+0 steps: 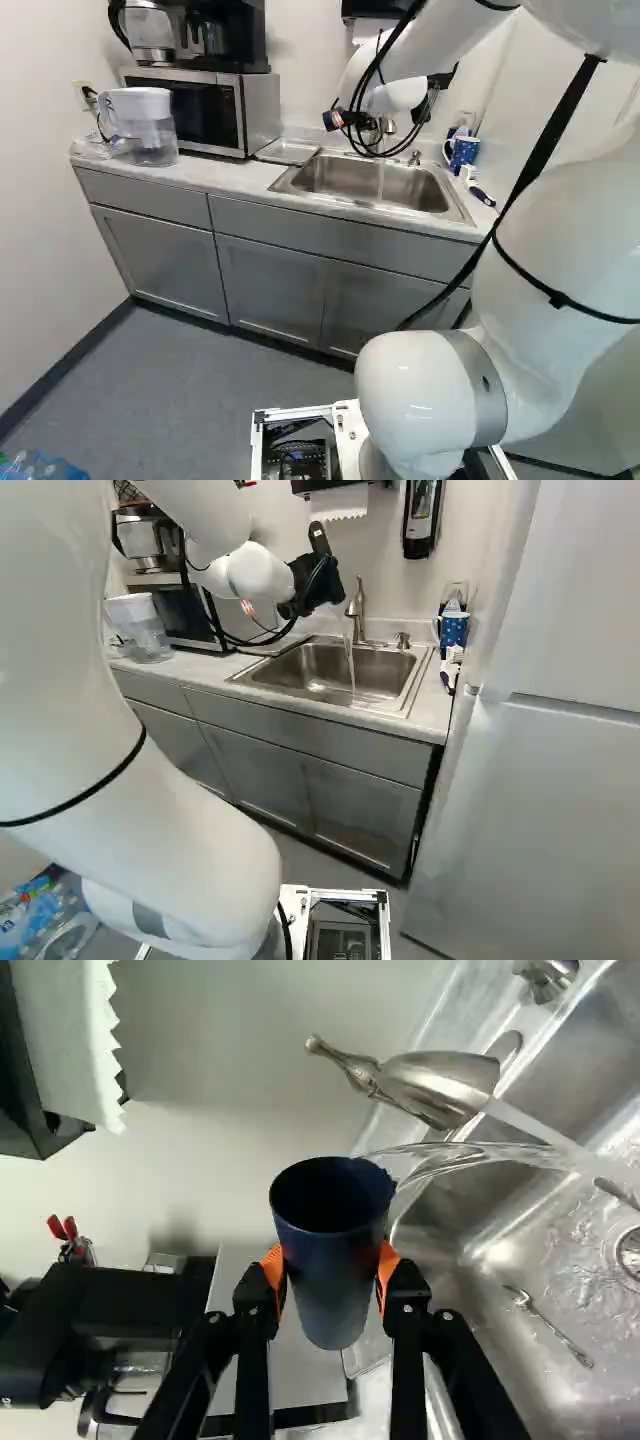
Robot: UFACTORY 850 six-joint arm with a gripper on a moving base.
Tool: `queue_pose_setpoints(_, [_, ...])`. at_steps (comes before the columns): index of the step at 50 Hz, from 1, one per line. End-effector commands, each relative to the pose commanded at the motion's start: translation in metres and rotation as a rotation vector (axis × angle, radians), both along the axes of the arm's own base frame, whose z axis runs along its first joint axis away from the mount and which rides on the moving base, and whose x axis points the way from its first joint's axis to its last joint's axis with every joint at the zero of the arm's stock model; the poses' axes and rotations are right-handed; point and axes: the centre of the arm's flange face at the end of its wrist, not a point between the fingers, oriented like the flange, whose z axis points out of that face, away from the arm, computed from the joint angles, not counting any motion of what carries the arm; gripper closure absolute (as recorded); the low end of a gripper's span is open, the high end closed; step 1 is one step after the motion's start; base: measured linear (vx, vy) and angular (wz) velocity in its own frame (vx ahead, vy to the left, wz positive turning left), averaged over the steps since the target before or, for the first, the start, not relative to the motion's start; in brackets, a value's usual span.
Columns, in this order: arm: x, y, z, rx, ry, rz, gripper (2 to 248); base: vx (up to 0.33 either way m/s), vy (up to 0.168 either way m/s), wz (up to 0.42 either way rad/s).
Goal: Rinse the cup and place it in the tray
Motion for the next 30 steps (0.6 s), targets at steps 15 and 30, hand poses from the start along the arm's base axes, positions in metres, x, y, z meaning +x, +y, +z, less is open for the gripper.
queue_pose_setpoints(15, [0.0000, 0.0000, 0.0000, 0.152, -0.007, -0.040, 139, 0.000, 0.000, 0.000])
queue_pose_setpoints(30, [0.0000, 0.0000, 0.0000, 0.305, -0.014, -0.080, 139, 0.000, 0.000, 0.000])
